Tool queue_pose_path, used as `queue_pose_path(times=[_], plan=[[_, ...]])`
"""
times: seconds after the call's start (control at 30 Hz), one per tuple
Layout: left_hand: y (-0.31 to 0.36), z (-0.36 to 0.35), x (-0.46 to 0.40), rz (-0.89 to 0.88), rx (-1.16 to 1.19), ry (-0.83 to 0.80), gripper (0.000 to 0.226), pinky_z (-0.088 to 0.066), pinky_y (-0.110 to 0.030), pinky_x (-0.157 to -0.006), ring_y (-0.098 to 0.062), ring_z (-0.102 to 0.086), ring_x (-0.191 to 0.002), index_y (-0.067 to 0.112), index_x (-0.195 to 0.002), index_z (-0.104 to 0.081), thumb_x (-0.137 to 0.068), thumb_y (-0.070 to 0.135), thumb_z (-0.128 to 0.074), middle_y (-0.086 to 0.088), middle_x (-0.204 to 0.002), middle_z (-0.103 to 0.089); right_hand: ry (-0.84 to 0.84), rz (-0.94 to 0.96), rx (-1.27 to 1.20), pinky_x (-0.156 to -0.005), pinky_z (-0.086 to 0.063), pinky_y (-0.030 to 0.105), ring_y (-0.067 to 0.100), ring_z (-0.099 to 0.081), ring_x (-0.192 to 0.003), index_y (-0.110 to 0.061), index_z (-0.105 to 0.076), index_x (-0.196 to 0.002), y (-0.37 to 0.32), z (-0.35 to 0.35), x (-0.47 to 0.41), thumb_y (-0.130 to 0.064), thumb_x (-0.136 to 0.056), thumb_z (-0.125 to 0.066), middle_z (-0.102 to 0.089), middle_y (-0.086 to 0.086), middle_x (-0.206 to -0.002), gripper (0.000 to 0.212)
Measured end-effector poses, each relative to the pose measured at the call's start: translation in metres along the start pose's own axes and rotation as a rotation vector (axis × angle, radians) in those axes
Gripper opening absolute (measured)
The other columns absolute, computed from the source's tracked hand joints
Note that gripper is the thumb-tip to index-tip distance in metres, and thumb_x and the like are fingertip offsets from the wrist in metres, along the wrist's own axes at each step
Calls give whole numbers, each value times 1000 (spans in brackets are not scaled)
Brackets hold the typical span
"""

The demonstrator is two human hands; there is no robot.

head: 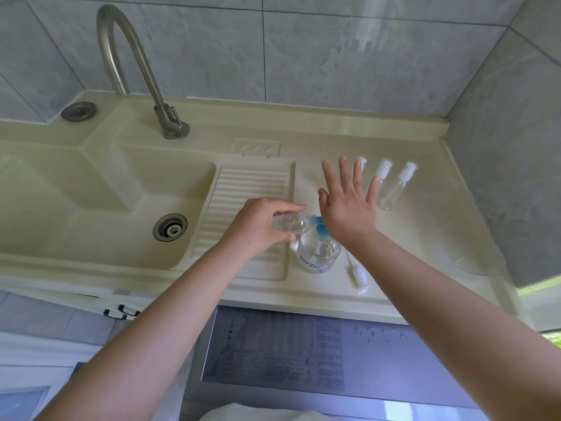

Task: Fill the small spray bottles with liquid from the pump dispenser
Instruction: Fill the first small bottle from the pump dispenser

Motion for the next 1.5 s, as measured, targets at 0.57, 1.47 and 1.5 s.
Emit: queue_pose_path(times=[0.57, 1.47, 1.5], plan=[[0, 4, -6, 10, -33, -11, 54, -36, 2, -83, 0, -60, -99, 26, -116, -71, -66, 13, -89, 16, -109, -69, 98, 2, 149, -116, 18, 57, 29, 19, -153, -28, 8, -159, 2, 16, -3, -51, -105, -20, 13, 4, -168, 65], [-1, 3, -8, -2, -13, -6, 54, -44, -12, -88, -4, -61, -98, 31, -111, -73, -64, 11, -90, 18, -105, -70, 68, -20, 89, -117, 16, 58, 29, 19, -153, -34, 7, -159, 5, 12, -4, -44, -106, -19, 14, 9, -167, 60], [-1, 3, -8, -5, -12, -9, 54, -43, -12, -89, -3, -61, -98, 31, -112, -73, -64, 11, -89, 18, -106, -70, 50, -20, 77, -118, 14, 59, 29, 18, -153, -35, 6, -159, 5, 9, -4, -42, -106, -18, 13, 9, -167, 59]])
Point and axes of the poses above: each hand's wrist, its own x-axis away from the middle knuckle, its own z-axis out of the back of the hand, y = z × x, the point moved 5 cm from there along -x, towards the middle knuckle
